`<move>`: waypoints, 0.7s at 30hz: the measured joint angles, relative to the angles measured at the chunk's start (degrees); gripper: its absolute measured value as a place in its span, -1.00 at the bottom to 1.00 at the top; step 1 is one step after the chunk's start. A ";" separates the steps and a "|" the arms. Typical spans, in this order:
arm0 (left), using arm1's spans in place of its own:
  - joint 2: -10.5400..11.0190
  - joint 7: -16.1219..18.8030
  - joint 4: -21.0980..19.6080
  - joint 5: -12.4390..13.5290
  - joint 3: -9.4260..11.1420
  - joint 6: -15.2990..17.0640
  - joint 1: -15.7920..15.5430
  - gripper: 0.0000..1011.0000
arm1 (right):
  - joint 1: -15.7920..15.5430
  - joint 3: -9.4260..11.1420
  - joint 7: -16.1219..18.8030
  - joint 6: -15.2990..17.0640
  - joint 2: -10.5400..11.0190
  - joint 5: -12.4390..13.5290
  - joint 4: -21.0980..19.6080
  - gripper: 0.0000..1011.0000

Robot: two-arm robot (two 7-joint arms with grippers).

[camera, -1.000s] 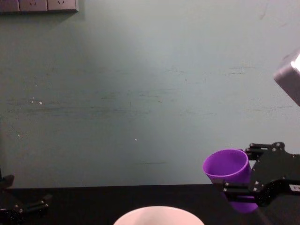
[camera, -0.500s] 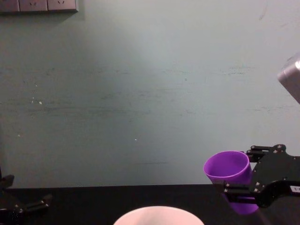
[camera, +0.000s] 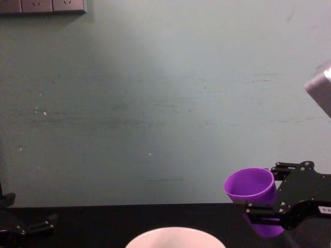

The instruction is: Pick up the cup and pour the mung beans from the cup into the bowl.

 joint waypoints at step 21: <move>0.00 0.00 0.00 0.00 -0.01 0.00 0.00 0.99 | -0.97 6.49 7.61 -12.14 -1.53 23.11 14.94 0.43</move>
